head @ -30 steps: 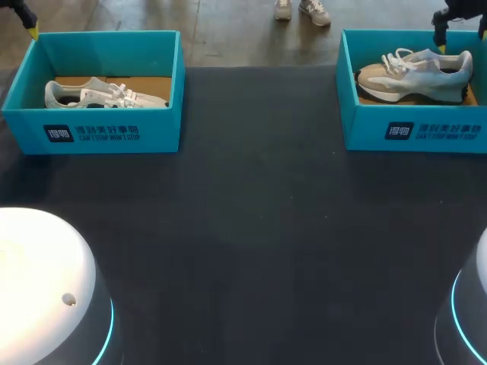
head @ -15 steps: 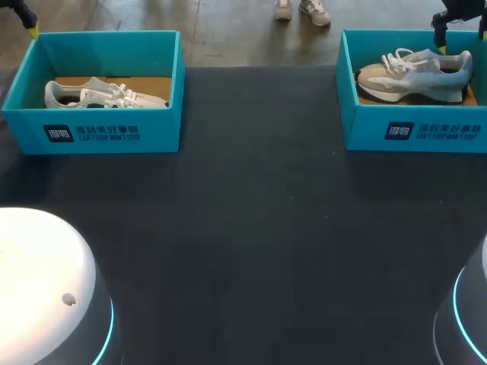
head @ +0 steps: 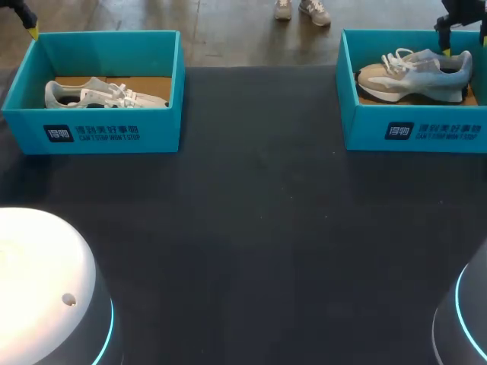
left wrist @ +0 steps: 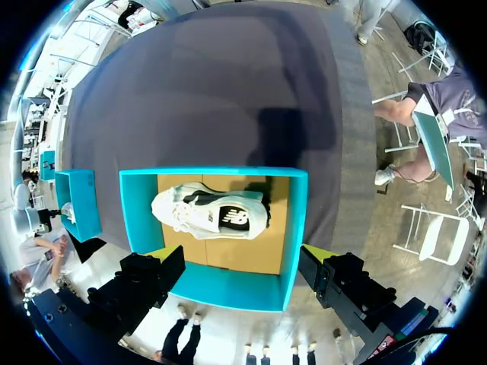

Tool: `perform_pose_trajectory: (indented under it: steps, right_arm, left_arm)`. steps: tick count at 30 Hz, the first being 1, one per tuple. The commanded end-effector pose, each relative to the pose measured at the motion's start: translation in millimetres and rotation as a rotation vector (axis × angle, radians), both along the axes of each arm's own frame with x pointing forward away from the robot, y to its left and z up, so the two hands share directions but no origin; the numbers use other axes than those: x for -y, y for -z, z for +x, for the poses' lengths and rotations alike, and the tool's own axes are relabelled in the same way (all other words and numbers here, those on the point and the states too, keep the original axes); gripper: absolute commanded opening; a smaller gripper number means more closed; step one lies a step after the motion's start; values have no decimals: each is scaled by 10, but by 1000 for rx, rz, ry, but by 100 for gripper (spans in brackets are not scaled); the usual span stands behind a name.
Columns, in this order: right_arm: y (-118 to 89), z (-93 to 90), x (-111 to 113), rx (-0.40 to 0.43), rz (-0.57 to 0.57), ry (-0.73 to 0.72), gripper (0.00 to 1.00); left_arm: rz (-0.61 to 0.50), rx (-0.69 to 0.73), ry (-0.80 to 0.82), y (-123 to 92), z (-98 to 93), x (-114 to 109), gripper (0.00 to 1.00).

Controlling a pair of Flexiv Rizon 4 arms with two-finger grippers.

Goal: Take the shoe out of the shoebox, open the shoe tongue, remove and reinsert the insole, then place the shoe into the shoebox

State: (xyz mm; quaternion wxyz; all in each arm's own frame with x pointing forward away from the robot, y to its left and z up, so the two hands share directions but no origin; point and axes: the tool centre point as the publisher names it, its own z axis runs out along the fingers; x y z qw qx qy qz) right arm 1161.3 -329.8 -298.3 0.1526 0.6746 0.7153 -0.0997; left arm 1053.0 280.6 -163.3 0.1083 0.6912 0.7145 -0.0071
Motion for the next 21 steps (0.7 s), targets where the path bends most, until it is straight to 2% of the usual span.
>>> perform_pose_trajectory:
  steps: [1,21]
  right_arm:
    - [52,87,43,-15,9,12,87]
    - [252,94,154,-48,60,60,85]
  left_arm:
    - [1,3,1,0,-11,-2,100]
    - [1,3,1,0,-11,-2,100]
